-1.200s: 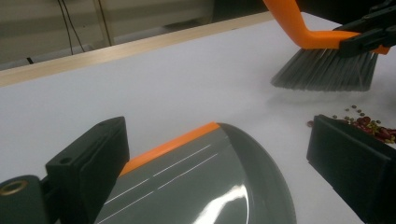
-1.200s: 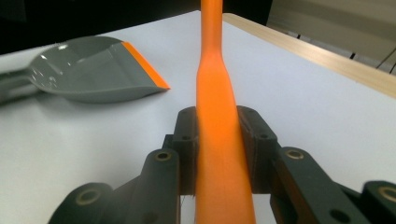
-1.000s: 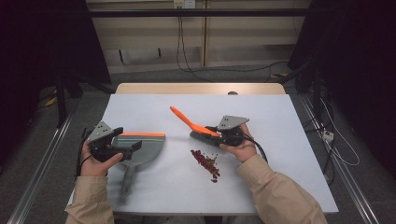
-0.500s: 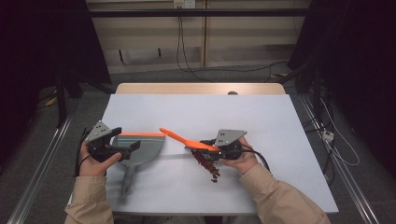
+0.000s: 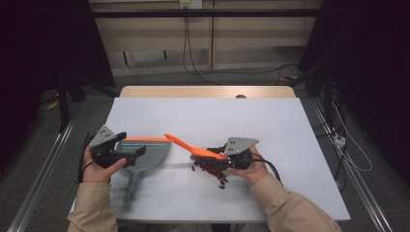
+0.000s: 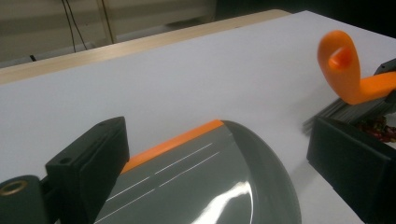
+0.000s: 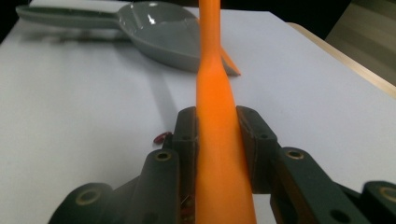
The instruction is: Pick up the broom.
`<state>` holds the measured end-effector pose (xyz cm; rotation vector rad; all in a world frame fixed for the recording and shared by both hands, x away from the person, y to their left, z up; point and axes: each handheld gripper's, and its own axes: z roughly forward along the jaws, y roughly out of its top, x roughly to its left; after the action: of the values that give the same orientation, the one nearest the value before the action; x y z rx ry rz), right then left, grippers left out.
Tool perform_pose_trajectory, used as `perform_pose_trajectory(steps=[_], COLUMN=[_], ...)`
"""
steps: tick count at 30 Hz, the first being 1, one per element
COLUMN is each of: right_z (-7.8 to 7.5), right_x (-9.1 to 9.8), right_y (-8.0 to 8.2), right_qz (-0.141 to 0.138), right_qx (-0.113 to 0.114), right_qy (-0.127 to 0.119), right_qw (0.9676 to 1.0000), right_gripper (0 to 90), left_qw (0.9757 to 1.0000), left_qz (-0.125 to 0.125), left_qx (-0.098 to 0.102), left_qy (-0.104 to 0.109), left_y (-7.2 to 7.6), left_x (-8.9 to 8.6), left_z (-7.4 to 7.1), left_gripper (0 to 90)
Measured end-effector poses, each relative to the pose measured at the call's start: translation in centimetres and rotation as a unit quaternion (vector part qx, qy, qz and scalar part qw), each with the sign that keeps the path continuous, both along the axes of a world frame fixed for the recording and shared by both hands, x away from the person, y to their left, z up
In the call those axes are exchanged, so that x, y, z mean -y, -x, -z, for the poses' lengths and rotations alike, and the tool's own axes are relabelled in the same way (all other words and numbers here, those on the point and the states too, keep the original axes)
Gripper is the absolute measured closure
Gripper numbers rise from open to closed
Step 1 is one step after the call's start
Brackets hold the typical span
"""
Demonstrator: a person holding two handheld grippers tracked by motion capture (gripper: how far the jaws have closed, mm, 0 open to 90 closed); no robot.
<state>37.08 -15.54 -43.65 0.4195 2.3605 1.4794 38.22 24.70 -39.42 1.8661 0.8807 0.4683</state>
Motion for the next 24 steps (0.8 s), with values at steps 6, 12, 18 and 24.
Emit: perform_pose_trajectory(steps=[6,12,18,24], right_z=[-1.1,-2.2,-1.5,0.3], right_x=[0.8,0.7,0.2,0.1], right_y=[-0.4,1.1,3.7,4.3], right_qz=[0.000,-0.027,-0.072,-0.100], right_qx=[-0.004,-0.030,-0.068,-0.107], right_qy=[-0.041,-0.057,-0.073,-0.062], right_qw=[0.9991,0.9976,0.9924,0.9874], right_gripper=[71.7,71.7,71.8,71.8], left_qw=[1.0000,1.0000,1.0000,1.0000], left_qz=[0.001,-0.001,-0.002,-0.003], left_qx=[0.000,-0.001,-0.001,-0.001], left_qy=[-0.003,-0.001,-0.002,-0.001], left_y=[-0.1,-0.1,0.0,-0.1], left_x=[0.0,-0.1,-0.1,-0.2], left_z=[0.0,0.1,0.1,0.1], left_gripper=[5.6,5.6,5.6,5.6])
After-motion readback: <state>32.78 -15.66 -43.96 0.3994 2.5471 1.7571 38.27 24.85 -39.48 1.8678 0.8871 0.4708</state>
